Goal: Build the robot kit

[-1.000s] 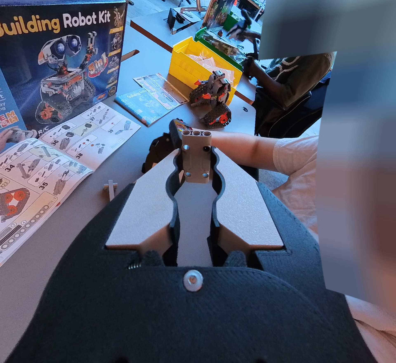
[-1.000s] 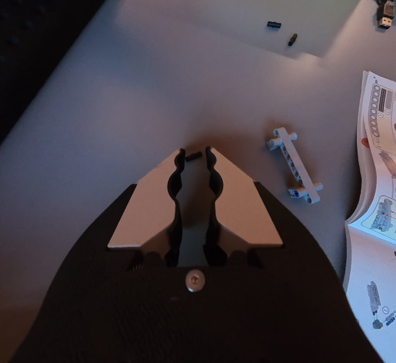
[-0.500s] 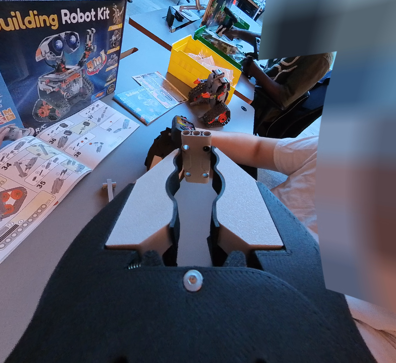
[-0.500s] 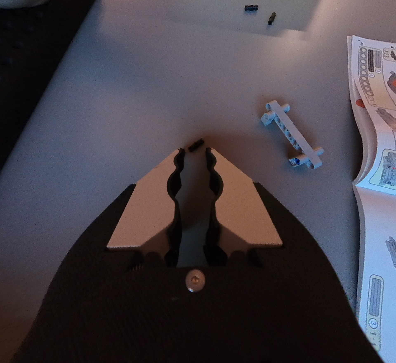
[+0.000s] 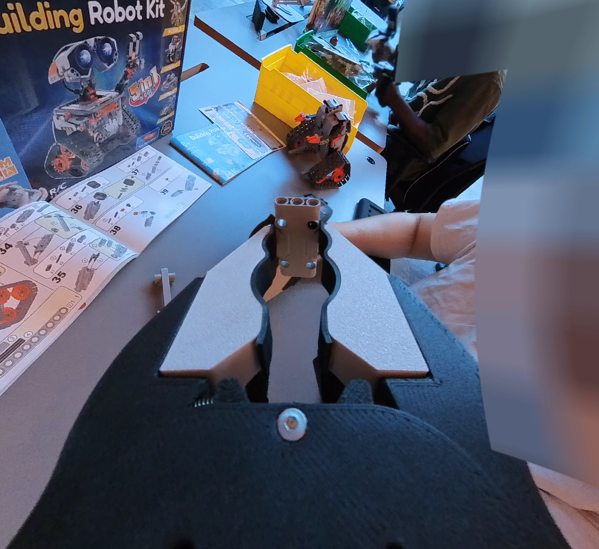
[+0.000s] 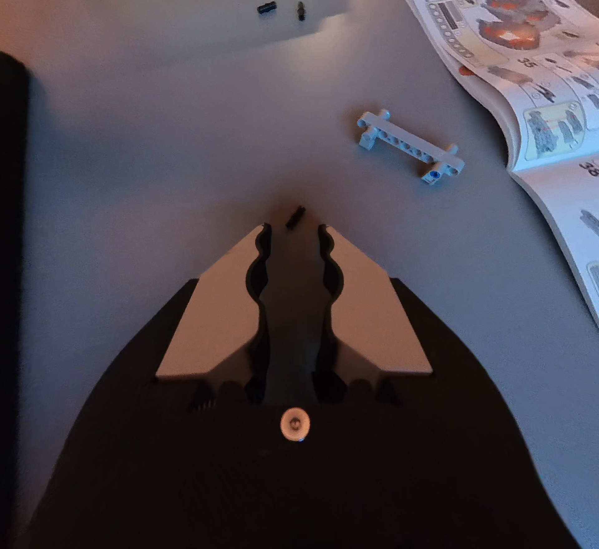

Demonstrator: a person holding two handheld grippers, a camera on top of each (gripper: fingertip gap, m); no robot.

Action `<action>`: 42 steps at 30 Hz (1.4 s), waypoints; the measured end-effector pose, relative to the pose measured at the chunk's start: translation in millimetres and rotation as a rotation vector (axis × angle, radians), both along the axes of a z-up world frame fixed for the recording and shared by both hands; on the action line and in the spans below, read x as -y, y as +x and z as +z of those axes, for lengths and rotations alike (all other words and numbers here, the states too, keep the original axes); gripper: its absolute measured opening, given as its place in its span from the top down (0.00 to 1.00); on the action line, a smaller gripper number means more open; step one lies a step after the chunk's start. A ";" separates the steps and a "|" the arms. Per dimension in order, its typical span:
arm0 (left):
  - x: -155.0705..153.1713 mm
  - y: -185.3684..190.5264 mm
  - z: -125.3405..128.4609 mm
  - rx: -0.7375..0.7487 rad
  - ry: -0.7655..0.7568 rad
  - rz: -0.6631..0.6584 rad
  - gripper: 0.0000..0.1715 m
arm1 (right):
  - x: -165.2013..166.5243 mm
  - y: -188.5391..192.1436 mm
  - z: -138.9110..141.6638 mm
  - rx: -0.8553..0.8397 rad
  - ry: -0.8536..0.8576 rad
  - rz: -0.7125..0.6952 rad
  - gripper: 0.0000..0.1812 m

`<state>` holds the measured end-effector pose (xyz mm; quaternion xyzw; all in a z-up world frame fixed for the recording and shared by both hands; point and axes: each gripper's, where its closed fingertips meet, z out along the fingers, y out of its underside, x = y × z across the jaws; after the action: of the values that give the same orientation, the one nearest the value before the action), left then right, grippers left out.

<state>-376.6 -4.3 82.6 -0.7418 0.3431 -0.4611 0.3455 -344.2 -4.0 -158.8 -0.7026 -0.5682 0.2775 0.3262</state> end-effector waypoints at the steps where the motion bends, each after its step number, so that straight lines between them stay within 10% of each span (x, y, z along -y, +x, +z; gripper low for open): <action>1: 0.2 0.8 -0.2 -0.004 0.002 -0.001 0.86 | 0.2 -0.9 1.0 -0.005 0.009 -0.028 0.83; 12: 3.8 7.8 -0.6 -0.023 0.009 -0.016 0.86 | -9.9 -3.5 3.0 0.010 0.092 -0.203 0.87; 42: 5.0 2.5 2.6 -0.009 0.018 -0.012 0.86 | -8.3 -10.4 -0.2 0.034 0.131 -0.007 0.90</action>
<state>-374.2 -9.2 85.3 -0.7388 0.3532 -0.4565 0.3478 -354.6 4.3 -158.9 -0.6864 -0.5881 0.2265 0.3630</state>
